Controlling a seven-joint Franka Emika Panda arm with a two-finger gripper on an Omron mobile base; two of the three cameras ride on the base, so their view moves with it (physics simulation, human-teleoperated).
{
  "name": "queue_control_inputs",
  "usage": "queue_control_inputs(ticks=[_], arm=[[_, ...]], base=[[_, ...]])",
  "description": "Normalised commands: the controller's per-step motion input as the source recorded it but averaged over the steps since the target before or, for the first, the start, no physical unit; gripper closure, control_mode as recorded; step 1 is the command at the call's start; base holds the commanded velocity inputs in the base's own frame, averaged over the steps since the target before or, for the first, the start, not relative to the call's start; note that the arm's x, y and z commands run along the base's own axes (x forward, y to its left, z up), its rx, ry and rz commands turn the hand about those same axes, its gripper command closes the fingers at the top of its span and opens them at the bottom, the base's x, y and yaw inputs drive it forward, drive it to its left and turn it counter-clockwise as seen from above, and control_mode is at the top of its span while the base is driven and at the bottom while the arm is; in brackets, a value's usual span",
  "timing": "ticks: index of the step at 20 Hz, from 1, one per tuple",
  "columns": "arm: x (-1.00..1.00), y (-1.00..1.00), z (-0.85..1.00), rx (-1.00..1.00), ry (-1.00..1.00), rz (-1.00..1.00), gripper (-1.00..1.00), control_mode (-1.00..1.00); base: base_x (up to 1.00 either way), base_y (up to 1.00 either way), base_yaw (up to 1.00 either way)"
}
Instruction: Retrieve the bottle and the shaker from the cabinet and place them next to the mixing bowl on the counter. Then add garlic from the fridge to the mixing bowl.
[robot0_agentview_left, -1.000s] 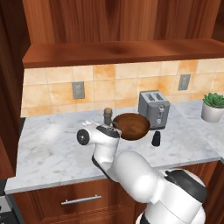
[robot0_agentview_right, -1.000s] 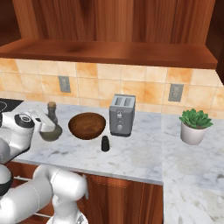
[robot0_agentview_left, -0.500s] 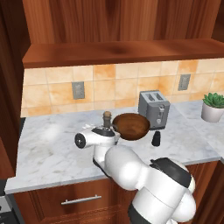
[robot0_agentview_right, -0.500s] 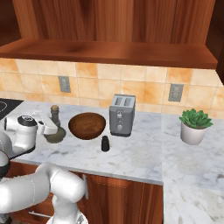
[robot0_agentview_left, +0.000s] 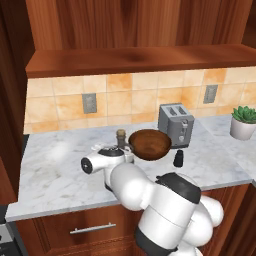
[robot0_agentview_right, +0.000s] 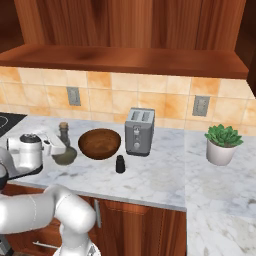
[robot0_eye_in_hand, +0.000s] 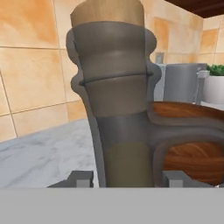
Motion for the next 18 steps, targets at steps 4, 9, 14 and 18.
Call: queue_control_inputs(ticks=[4,9,14,18], arm=[[0.01,0.08,-0.21,-0.01,-0.02,0.0,1.0,-1.0],[0.0,0.09,-0.15,0.0,0.0,0.0,-1.0,-1.0],[-0.05,0.0,-0.03,0.0,0.0,0.0,-1.0,-1.0],[-0.12,0.0,-0.12,0.01,0.0,0.0,-1.0,-1.0]], base=[[0.0,0.0,0.0],[0.0,0.0,0.0],[0.0,0.0,0.0],[0.0,0.0,0.0]])
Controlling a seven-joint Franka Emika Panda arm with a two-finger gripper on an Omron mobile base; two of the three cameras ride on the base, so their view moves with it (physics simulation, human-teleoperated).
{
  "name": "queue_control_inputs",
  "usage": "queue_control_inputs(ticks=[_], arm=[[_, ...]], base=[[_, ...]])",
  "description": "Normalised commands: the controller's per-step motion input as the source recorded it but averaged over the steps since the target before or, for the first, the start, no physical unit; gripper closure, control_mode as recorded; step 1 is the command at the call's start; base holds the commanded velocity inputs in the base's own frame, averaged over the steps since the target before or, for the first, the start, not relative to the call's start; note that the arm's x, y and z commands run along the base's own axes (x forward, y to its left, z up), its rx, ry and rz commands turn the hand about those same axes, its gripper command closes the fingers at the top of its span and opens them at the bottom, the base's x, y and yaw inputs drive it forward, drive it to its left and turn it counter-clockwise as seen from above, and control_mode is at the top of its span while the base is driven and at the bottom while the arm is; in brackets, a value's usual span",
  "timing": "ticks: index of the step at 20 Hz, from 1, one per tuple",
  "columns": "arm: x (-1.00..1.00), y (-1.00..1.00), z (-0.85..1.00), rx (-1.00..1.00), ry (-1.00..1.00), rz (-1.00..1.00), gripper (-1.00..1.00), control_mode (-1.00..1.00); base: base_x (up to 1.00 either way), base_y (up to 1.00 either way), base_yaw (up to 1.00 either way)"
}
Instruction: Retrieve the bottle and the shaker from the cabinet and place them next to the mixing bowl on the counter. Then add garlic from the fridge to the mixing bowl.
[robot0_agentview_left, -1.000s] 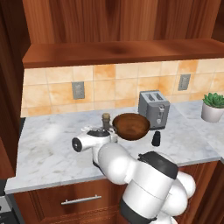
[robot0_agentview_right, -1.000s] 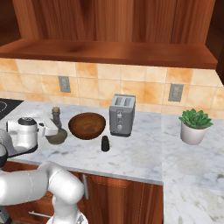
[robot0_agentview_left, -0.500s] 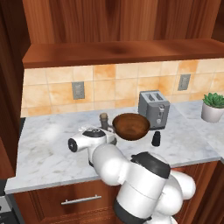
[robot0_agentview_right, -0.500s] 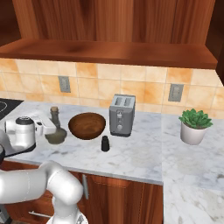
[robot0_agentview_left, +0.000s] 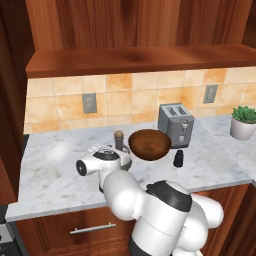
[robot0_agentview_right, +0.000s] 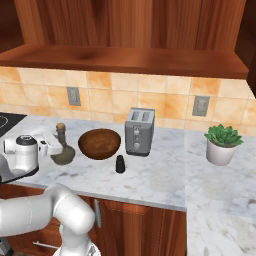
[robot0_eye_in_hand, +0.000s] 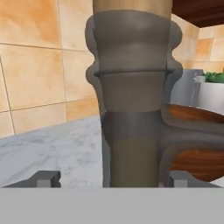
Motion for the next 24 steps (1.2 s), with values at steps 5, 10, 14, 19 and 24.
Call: queue_control_inputs(ticks=[5,10,14,19,24], arm=[[-0.04,0.02,-0.14,0.0,0.0,0.0,-1.0,-1.0],[0.0,0.27,-0.05,0.0,0.0,0.0,-1.0,-1.0],[0.0,0.27,-0.02,0.0,0.0,0.0,-1.0,-1.0],[0.0,0.23,-0.02,0.0,0.0,0.0,-1.0,-1.0],[0.0,0.02,-0.31,0.0,0.0,0.0,-1.0,-1.0]], base=[[0.0,0.0,0.0],[0.0,0.0,0.0],[0.0,0.0,0.0],[0.0,0.0,0.0],[0.0,0.0,0.0]])
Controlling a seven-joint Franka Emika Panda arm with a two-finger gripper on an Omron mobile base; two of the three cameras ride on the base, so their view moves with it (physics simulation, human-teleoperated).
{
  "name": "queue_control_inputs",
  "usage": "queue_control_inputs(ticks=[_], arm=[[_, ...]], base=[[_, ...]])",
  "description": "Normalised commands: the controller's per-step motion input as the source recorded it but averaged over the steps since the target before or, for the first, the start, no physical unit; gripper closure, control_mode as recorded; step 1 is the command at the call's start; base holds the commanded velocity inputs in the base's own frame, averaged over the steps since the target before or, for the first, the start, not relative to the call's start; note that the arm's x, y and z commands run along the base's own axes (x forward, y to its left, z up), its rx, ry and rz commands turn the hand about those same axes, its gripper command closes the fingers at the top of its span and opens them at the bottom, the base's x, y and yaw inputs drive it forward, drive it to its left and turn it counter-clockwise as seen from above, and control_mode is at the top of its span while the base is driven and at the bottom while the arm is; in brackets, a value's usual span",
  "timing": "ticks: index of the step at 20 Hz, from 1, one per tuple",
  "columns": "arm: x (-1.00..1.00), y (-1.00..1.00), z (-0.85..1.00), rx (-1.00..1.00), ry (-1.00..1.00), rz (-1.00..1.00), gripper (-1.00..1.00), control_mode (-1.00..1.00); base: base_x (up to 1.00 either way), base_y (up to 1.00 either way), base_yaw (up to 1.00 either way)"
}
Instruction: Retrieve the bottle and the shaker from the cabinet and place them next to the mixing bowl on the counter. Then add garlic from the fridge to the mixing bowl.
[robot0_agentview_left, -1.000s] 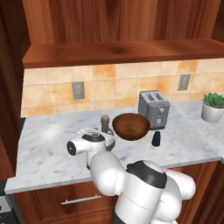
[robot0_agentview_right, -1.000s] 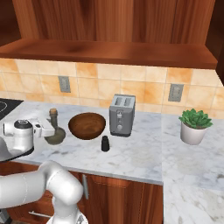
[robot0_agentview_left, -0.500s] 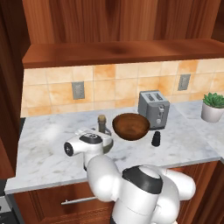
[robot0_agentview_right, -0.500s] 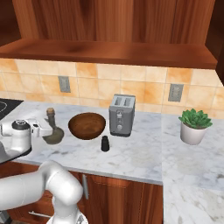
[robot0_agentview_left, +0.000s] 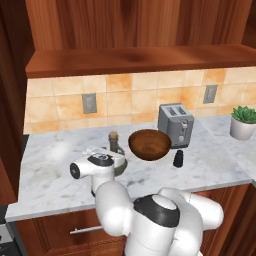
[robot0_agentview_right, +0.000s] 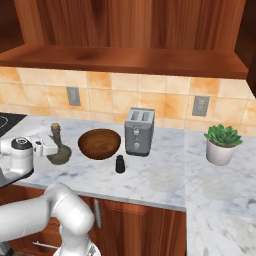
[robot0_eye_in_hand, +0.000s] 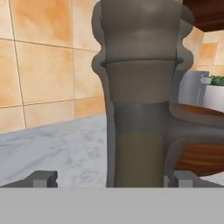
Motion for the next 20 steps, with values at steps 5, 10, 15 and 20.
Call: queue_control_inputs(ticks=[5,10,15,20], arm=[[0.0,0.0,-0.51,0.02,0.0,-0.03,-1.0,-1.0],[0.0,0.0,-0.22,0.0,0.01,-0.02,-1.0,-1.0],[0.0,0.07,-0.07,-0.01,0.0,-0.02,-1.0,-1.0],[0.0,0.04,-0.06,0.0,0.0,-0.1,-1.0,-1.0]], base=[[0.0,0.0,0.0],[0.0,0.0,0.0],[0.0,0.0,0.0],[0.0,0.0,0.0]])
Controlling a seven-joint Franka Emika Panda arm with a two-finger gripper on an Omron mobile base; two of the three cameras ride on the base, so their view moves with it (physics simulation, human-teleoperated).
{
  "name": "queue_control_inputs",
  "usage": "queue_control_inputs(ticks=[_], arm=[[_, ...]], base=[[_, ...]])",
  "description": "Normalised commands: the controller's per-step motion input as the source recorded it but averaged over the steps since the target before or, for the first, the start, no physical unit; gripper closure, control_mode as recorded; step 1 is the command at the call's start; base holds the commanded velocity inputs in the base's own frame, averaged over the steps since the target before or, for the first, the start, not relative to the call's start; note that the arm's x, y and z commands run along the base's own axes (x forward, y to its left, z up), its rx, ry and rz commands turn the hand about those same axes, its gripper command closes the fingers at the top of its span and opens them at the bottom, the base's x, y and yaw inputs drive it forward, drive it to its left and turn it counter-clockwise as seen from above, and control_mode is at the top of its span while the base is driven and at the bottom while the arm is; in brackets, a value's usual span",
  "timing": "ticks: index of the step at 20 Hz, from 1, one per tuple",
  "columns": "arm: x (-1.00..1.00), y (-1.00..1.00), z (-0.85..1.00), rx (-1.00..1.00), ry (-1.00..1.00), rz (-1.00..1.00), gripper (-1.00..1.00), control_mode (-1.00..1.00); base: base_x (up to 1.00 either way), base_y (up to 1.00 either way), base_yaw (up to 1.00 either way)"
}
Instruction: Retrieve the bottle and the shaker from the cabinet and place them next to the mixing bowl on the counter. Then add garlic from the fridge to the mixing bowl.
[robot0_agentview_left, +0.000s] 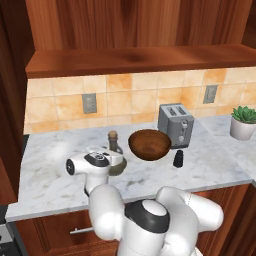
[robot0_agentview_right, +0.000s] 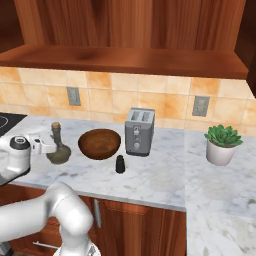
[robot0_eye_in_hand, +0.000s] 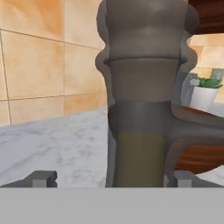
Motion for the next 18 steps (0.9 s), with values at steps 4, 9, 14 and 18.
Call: queue_control_inputs(ticks=[4,9,14,18], arm=[[0.0,0.16,0.0,0.0,0.0,-0.15,-1.0,-1.0],[0.0,0.09,-0.02,0.0,-0.01,-0.07,-1.0,-1.0],[-0.01,0.13,-0.07,0.0,0.0,-0.1,-1.0,-1.0],[-0.03,0.03,-0.05,0.0,0.0,-0.18,-1.0,-1.0]], base=[[0.0,0.0,0.0],[0.0,0.0,0.0],[0.0,0.0,0.0],[0.0,0.0,0.0]])
